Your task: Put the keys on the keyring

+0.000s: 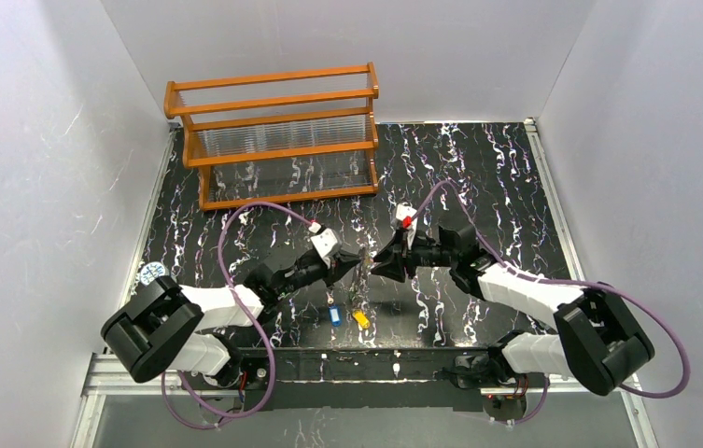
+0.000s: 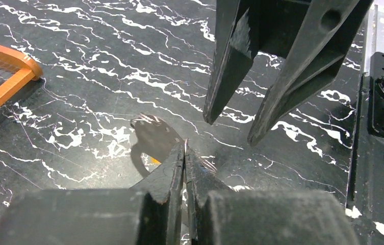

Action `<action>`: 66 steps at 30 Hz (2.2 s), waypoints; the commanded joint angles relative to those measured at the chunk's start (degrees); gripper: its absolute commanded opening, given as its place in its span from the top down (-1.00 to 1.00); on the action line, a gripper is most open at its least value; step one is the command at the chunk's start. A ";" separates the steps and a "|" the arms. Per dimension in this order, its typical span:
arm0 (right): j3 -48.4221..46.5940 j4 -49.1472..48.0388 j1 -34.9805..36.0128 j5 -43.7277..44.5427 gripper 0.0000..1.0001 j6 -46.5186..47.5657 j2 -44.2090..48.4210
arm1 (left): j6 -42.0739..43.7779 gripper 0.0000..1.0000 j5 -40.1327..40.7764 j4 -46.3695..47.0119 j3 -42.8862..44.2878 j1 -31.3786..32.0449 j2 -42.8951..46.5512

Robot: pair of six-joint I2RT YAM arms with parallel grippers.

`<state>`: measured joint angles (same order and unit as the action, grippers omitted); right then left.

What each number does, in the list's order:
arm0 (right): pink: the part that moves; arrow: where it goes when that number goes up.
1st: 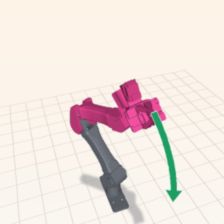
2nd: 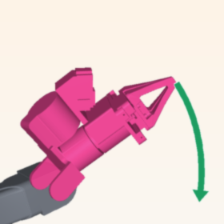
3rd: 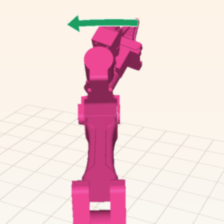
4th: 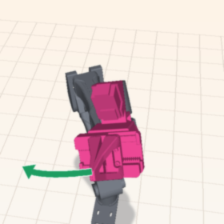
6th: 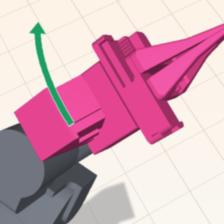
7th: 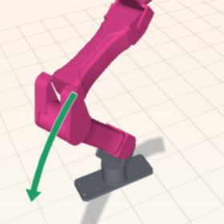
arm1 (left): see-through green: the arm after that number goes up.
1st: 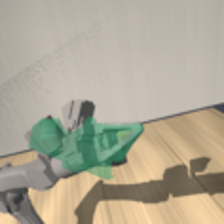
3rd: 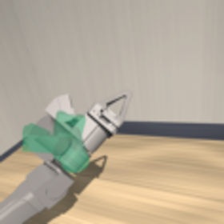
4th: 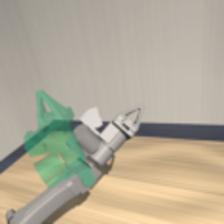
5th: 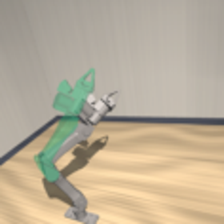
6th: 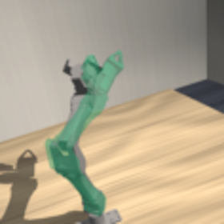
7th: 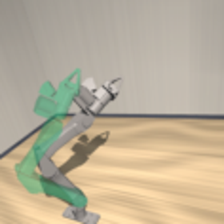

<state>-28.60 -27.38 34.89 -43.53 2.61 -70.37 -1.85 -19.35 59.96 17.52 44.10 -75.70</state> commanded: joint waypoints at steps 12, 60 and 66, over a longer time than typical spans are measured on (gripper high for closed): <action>4.03 -9.76 -0.23 0.33 0.25 3.43 -4.31 | 7.60 1.00 -6.71 10.22 -4.53 0.43 -1.81; 3.75 -27.34 1.27 -13.25 0.37 -4.53 -10.10 | 2.26 1.00 -13.23 29.51 -9.08 0.46 -6.39; 3.38 -27.56 1.75 -13.54 0.57 -4.95 -10.72 | 1.08 1.00 -12.91 29.51 -9.17 0.42 -6.21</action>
<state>-23.05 -51.57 36.14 -55.94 -1.72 -80.47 0.01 -31.99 87.00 8.19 44.38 -82.13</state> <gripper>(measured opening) 0.289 0.010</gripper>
